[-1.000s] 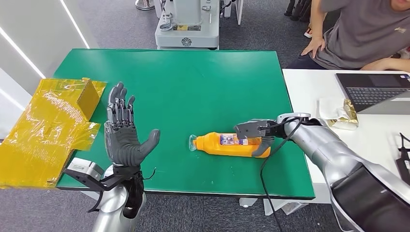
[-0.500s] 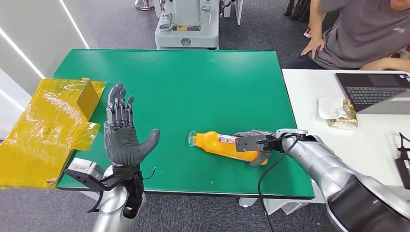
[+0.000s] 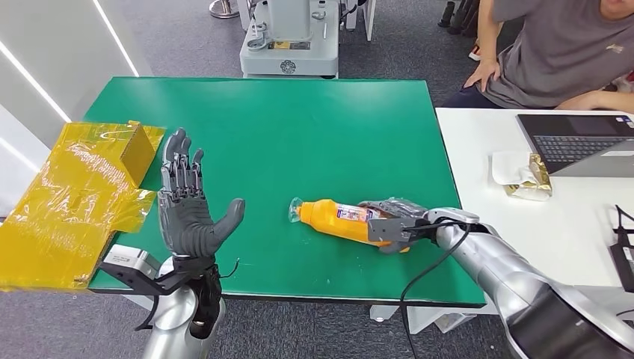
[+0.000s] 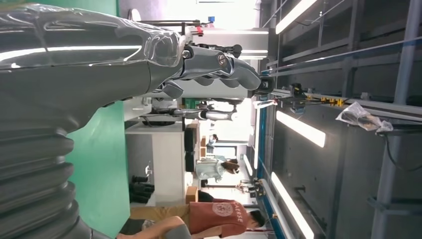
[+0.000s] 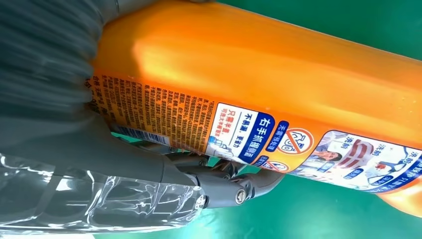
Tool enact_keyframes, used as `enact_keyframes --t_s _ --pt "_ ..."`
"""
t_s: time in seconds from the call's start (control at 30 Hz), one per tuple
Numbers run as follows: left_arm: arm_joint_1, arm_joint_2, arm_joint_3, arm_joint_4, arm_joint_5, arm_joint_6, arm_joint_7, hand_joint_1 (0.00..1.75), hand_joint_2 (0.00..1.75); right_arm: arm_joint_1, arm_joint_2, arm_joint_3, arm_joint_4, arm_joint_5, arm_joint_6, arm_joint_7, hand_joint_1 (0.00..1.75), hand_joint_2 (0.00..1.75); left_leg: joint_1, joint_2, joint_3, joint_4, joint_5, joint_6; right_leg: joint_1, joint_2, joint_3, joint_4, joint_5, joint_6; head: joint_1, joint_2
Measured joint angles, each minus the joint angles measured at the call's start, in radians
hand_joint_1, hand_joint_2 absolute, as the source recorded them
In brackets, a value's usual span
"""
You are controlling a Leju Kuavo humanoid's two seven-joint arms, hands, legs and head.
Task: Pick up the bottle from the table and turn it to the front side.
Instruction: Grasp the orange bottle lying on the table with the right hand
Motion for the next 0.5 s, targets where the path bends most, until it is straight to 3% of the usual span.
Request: enact_keyframes --t_s 0.17,0.37,0.5 --pt "0.003 0.000 0.000 0.000 0.001 0.001 0.000 0.00 1.75 0.026 0.004 -0.026 -0.010 -0.016 -0.096 -0.019 1.75 1.75 0.000 0.000 0.000 0.000 0.000 0.000 0.000 0.000 0.000 0.000 0.000 0.000 0.000 0.000" --pt "0.006 0.000 0.000 0.000 0.001 0.003 0.000 0.00 1.75 0.097 0.035 -0.113 -0.049 -0.068 -0.365 -0.057 1.75 1.75 0.000 -0.001 -0.002 0.000 0.000 0.000 0.000 0.000 -0.002 0.000 -0.001 0.000 0.000 0.000" --pt "0.005 0.001 0.000 0.000 -0.017 0.007 0.000 0.00 1.75 0.139 0.053 -0.190 -0.102 -0.075 -0.454 -0.092 1.75 1.75 0.000 -0.001 -0.002 0.000 0.000 0.000 0.000 0.000 -0.002 0.000 -0.001 0.000 0.000 0.000"
